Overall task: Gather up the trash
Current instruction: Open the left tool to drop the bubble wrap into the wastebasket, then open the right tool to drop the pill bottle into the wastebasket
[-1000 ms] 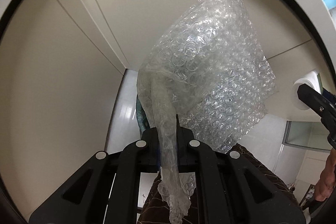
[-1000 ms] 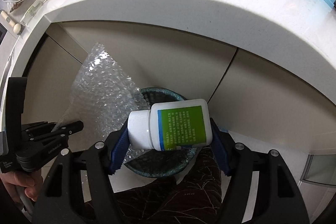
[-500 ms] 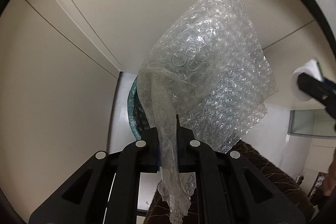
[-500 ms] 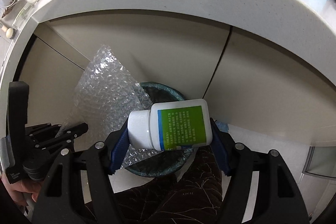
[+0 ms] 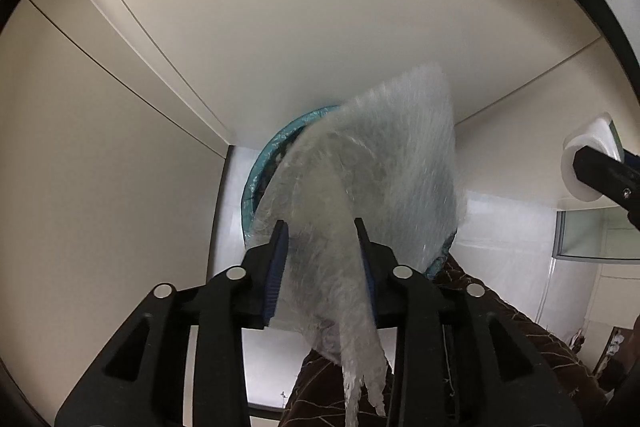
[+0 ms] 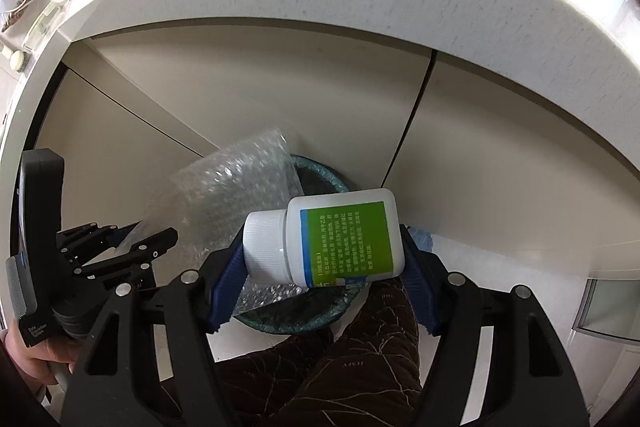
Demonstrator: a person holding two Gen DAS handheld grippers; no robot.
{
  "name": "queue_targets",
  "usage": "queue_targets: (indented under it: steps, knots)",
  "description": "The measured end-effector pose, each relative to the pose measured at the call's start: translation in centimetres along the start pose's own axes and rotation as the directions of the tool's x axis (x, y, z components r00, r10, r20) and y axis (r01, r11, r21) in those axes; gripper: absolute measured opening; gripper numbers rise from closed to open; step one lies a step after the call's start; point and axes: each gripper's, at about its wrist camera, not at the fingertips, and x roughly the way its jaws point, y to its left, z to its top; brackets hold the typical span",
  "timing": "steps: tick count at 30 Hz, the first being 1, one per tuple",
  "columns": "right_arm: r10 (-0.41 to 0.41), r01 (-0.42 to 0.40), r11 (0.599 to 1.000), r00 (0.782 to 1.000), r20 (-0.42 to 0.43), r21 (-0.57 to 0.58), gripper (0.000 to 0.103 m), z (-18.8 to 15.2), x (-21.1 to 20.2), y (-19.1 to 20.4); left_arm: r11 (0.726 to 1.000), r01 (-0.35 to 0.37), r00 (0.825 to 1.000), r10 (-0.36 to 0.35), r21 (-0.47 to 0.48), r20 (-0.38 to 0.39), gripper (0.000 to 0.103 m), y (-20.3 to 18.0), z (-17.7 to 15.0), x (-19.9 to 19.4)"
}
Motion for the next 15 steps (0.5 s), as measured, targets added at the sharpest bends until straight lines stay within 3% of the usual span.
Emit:
queue_targets:
  steps: [9, 15]
  knots:
    - [0.028, -0.028, 0.999, 1.000, -0.007, -0.033, 0.066, 0.6, 0.0, 0.8, 0.998, 0.018, 0.996, -0.014, -0.053, 0.084, 0.059, 1.6, -0.5, -2.7]
    - [0.044, -0.045, 0.996, 0.999, -0.021, -0.072, 0.066, 1.1, 0.8, 2.6, 0.997, 0.014, 0.988, -0.002, -0.078, 0.157, 0.090, 2.1, -1.1, -5.2]
